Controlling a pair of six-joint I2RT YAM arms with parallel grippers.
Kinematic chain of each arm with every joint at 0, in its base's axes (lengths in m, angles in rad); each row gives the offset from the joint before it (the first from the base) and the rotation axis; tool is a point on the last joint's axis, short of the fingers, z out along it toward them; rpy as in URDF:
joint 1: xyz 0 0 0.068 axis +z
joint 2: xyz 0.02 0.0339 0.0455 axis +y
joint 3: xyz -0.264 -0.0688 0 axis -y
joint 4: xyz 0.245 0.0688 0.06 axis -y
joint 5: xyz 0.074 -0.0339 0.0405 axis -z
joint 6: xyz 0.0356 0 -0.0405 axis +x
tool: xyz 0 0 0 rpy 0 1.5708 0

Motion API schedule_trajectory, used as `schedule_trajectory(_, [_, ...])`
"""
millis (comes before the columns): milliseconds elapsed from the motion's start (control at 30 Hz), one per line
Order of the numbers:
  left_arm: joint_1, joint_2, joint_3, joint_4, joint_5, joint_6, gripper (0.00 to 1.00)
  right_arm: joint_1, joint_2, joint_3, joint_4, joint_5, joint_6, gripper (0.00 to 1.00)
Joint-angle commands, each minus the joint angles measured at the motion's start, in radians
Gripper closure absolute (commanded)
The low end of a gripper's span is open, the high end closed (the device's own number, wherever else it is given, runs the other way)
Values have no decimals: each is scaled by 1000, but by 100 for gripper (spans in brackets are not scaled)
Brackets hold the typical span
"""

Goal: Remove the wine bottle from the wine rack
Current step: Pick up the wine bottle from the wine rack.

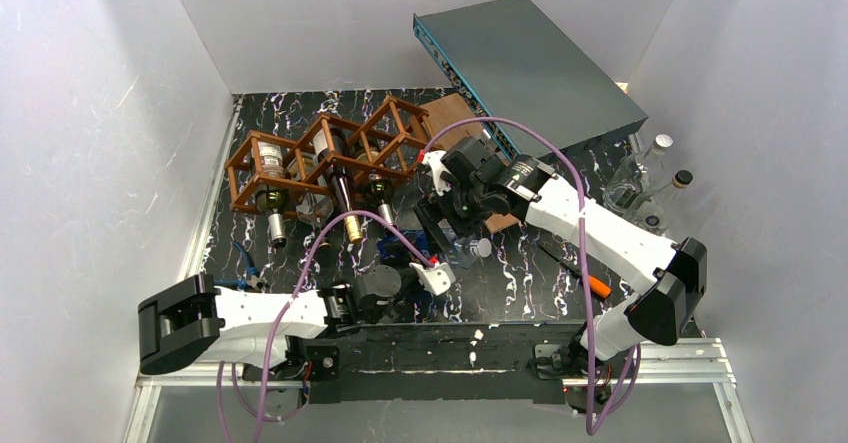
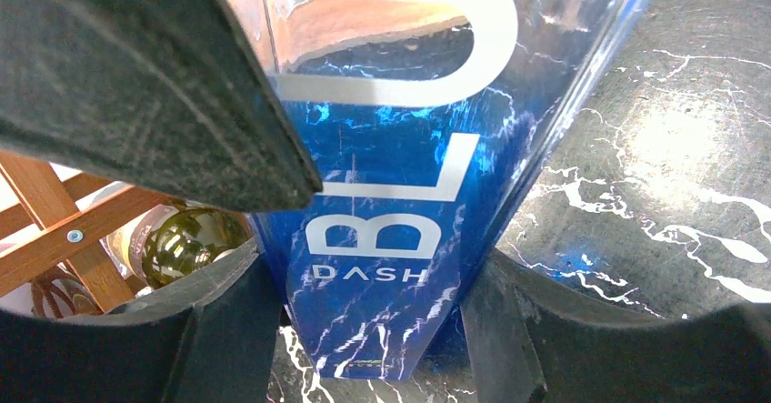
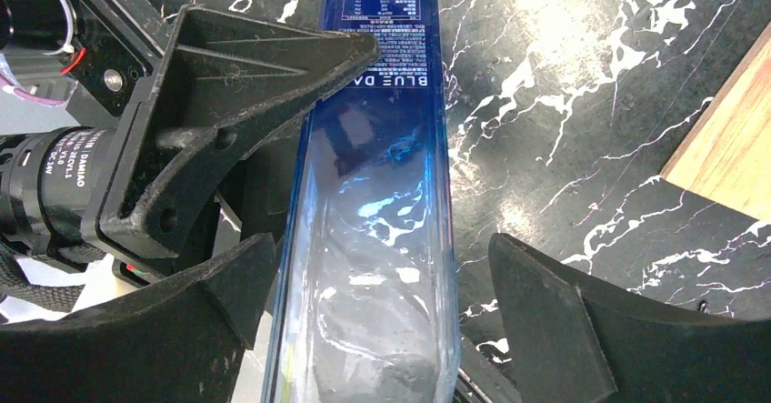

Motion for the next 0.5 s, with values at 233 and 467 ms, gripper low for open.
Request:
schedule_trajectory(233, [-4, -69, -36, 44, 31, -97, 100, -5, -36, 135, 18, 70, -55, 2])
schedule_trajectory(467, [-5, -95, -49, 31, 29, -128, 100, -5, -34, 230, -8, 119, -97, 1])
